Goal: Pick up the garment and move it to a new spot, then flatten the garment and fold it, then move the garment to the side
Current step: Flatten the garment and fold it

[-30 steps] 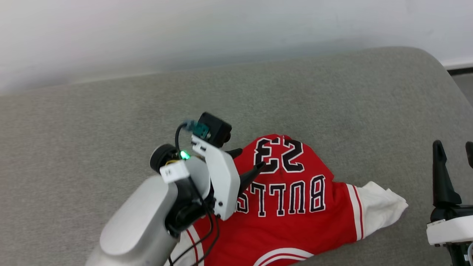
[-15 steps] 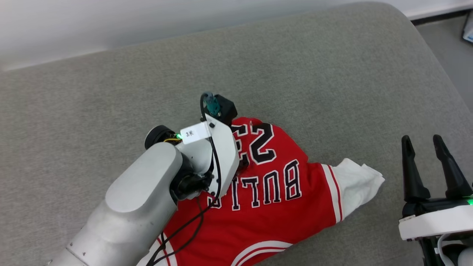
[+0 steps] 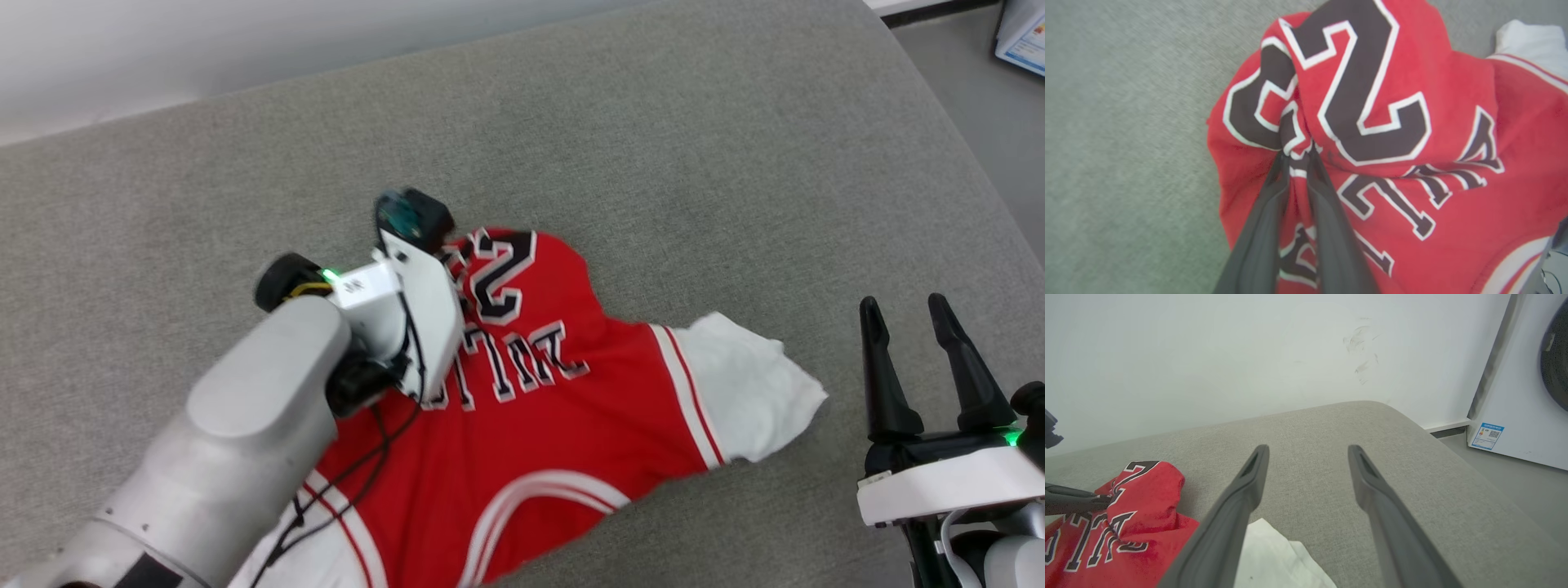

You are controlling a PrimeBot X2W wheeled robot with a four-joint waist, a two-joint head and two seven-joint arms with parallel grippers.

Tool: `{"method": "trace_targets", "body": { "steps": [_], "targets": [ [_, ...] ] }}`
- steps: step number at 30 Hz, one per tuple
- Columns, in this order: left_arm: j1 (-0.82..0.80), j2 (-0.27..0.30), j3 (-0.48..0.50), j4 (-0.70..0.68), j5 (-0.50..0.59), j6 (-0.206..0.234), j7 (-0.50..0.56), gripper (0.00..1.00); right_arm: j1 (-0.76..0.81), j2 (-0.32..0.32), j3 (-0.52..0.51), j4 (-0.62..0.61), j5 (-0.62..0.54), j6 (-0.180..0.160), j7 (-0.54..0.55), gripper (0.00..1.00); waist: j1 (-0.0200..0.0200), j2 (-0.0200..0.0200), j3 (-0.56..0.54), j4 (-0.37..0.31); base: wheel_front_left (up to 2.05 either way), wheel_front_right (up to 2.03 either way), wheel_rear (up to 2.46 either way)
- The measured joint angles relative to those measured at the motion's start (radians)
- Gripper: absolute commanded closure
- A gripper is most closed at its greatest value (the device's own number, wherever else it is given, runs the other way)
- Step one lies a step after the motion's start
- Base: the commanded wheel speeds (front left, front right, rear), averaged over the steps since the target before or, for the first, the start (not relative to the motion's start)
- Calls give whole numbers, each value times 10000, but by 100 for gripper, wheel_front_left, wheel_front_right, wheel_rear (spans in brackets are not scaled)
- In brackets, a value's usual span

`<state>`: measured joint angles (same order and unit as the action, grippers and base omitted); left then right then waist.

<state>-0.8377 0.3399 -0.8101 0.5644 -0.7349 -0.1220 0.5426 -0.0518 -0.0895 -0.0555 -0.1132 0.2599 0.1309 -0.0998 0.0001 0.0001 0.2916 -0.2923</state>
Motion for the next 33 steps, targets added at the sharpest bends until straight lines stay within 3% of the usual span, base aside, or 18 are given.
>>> {"method": "trace_targets", "body": {
  "steps": [13, 14, 15, 19, 26, 29, 33],
  "targets": [
    [-1672, -56, 690, 1394, 825, 261, -3047, 100, -60, -27, 203, 33, 0, 0, 8, 0, 0, 0, -231, 126, 0, 0, 0],
    [-1706, -90, 631, 1536, 922, 270, -3233, 71, -65, -27, 213, 40, -2, 0, 8, 0, 0, 0, -216, 130, 0, 0, 0],
    [-1708, -105, 525, 1657, 1060, 259, -3388, 0, -75, -27, 234, 58, -2, 0, 6, 0, 0, 0, -204, 138, 0, 0, 0],
    [-1503, -263, 362, 2157, 1030, 134, -4009, 0, -116, -19, 341, 111, -4, 0, -27, 0, 0, 0, -241, 210, 0, 0, 0],
    [-1424, -316, 640, 2286, 1124, 127, -6341, 0, -197, -148, 222, 121, -48, 0, 10, 0, 0, -1, -600, 594, 0, 0, 0],
    [-1371, -251, 880, 2040, 1189, 351, -7444, 0, -185, -240, 71, 82, -44, 0, 125, 0, 0, 0, -859, 854, 0, 0, 0],
    [-954, -73, 1375, 1137, 1346, 757, -8007, 0, 35, -384, -59, 82, -29, 0, 196, 0, -1, 0, -1236, 1305, 0, 0, 0]
  ]
}}
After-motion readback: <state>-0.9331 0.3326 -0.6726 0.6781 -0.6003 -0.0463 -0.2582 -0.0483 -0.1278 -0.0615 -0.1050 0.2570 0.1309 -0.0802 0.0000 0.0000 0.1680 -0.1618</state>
